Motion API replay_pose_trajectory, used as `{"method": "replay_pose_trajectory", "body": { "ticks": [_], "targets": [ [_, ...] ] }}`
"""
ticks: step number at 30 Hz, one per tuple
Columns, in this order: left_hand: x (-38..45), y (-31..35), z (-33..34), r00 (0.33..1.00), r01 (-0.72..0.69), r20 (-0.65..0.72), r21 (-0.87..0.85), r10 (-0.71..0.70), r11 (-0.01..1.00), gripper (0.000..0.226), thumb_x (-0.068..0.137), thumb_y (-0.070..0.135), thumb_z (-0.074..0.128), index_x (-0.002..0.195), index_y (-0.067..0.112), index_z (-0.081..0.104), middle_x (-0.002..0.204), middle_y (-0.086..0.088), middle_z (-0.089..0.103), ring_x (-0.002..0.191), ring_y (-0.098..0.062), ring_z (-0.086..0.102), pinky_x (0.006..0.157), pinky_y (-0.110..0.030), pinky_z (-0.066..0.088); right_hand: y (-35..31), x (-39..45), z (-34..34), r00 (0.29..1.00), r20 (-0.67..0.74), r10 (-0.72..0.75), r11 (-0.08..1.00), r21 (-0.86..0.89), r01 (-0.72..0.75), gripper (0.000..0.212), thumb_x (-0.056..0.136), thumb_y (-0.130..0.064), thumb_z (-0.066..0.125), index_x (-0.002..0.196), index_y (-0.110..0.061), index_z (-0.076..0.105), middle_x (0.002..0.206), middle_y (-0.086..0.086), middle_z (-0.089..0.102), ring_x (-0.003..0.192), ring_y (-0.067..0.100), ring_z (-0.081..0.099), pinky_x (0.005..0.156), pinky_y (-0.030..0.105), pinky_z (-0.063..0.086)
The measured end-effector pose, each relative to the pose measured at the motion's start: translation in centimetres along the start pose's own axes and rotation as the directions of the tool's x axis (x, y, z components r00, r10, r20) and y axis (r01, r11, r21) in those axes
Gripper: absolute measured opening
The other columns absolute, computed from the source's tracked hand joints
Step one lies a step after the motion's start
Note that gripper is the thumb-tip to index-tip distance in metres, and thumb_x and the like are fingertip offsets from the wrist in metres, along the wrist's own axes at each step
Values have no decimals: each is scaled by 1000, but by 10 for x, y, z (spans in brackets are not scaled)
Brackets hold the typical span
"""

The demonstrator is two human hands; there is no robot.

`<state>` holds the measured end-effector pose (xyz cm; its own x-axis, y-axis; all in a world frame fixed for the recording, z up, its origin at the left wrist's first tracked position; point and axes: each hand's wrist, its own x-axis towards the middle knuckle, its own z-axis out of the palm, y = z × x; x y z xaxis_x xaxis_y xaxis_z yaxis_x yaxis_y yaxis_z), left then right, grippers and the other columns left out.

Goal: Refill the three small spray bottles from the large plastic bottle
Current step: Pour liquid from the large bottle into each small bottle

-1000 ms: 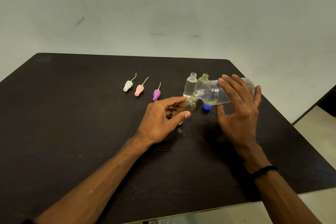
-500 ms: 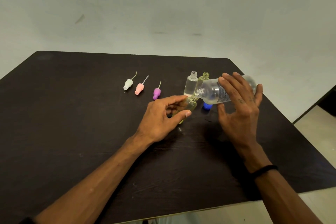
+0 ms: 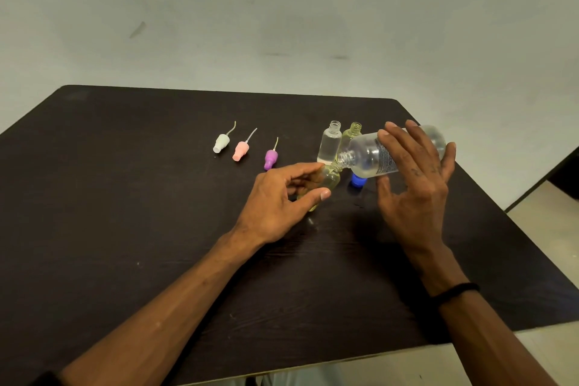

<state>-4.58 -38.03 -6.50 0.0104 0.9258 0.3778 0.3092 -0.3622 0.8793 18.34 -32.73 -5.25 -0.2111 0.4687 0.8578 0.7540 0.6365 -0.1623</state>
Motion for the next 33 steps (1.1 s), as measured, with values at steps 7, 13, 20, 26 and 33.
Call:
{"method": "replay_pose_trajectory", "body": {
  "ticks": [7, 13, 20, 26, 33],
  "targets": [
    [-1, 1, 0, 1000, -6, 1, 2, 6, 1000, 47, 90, 15, 81, 135, 13, 68, 115, 13, 75, 106, 2, 72, 94, -14, 55, 0, 0, 0, 1000, -4, -13, 1000, -17, 13, 78, 76, 14, 76, 146, -15, 59, 157, -2, 50, 154, 25, 39, 123, 74, 7],
    [-1, 0, 0, 1000, -2, -6, -5, 2, 1000, 47, 90, 14, 81, 135, 12, 68, 116, 10, 76, 106, 1, 73, 93, -13, 55, 1, 1, 0, 1000, -8, -24, 999, -21, 24, 80, 74, 15, 77, 146, -15, 59, 157, -6, 47, 154, 25, 38, 122, 75, 7],
    [0, -1, 0, 1000, -4, 2, -4, 4, 1000, 48, 90, 15, 81, 136, 13, 67, 117, 11, 75, 108, 2, 72, 95, -14, 55, 0, 1, 0, 1000, -4, -18, 1000, -16, 18, 77, 76, 14, 76, 146, -14, 59, 157, -2, 50, 154, 26, 38, 122, 75, 7],
    [0, -2, 0, 1000, -2, -6, -15, 2, 1000, 47, 90, 13, 81, 136, 11, 68, 116, 8, 77, 106, 0, 73, 96, -17, 56, -2, 1, -1, 1000, -12, -26, 999, -23, 26, 78, 75, 16, 74, 145, -14, 60, 157, -4, 49, 154, 24, 38, 123, 74, 7],
    [0, -3, 1, 1000, -2, -9, -17, 2, 1000, 47, 90, 13, 81, 135, 10, 68, 116, 6, 77, 106, -1, 74, 95, -16, 56, -1, 2, -1, 999, -19, -28, 999, -22, 28, 78, 74, 16, 74, 145, -14, 60, 156, -3, 50, 153, 25, 39, 123, 74, 7]
  ]
}}
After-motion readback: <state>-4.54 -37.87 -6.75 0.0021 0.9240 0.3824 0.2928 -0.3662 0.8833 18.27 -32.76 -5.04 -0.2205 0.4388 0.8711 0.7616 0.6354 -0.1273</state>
